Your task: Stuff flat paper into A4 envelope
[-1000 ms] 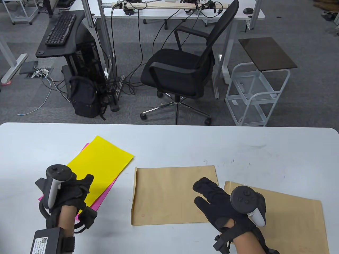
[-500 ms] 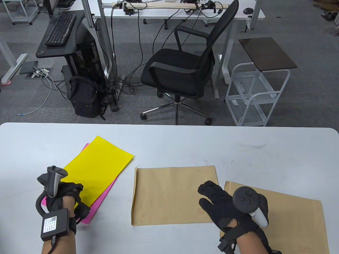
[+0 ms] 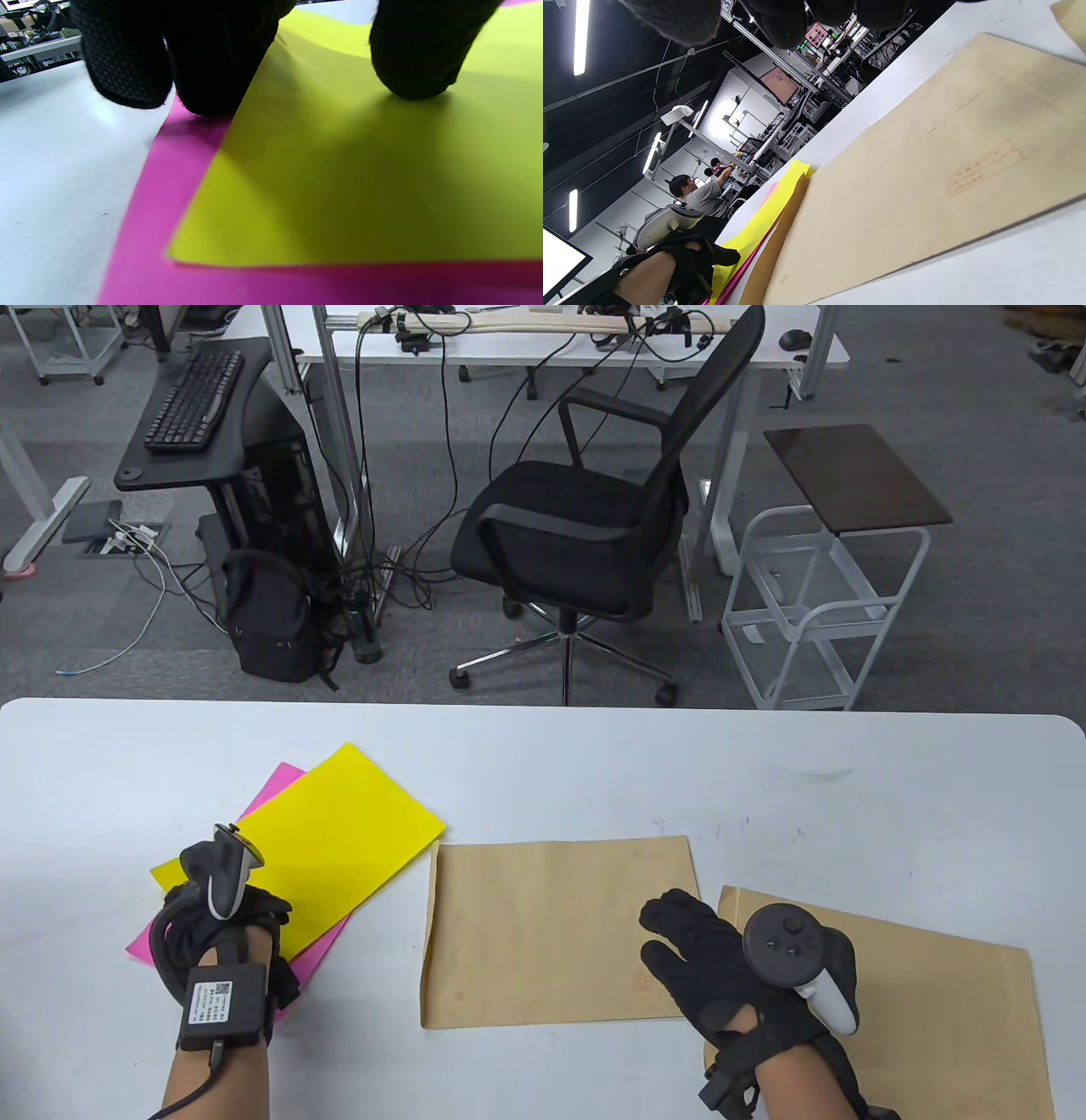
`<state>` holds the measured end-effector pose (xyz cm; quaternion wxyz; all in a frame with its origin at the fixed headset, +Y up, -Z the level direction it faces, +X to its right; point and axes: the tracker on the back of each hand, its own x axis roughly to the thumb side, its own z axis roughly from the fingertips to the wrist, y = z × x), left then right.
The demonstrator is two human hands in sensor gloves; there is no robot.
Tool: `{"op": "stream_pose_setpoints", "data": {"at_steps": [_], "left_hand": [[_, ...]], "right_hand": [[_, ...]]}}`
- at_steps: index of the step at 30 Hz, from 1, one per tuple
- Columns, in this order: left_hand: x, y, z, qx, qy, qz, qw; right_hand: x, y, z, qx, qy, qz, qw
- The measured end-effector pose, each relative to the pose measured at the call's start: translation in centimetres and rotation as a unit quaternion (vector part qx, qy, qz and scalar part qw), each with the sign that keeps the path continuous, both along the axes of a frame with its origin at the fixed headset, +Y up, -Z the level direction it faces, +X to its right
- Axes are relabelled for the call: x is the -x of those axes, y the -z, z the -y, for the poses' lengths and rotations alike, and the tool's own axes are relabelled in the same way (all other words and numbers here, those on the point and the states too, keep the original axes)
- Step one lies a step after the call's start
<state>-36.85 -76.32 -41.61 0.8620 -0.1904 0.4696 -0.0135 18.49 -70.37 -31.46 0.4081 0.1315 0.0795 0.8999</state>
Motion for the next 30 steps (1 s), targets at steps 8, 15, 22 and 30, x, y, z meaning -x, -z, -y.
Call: {"op": "stream_pose_setpoints", "data": {"at_steps": [8,15,22,30], "left_hand": [[3.2,-2.0,-0.1,-0.173,-0.171,-0.077,0.967],[6.3,-3.8,-1.9,-0.269,-0.353,-0.072,0.893],[6.8,-6.0,-5.4,-0.358,-0.377,-0.007,0.854],[7.9,-9.1,-8.0,-0.426,-0.360,0.018,0.830]], "right_hand": [[0.0,0.1,0.4,0.007,-0.011,0.004,1.000],[-0.2,0.2,0.3,0.011,-0.017,0.008,1.000],[-0.2,1.0,0.5,0.026,-0.047,0.020,0.998],[0.3,2.1,1.0,0.087,-0.186,0.047,0.978]]}}
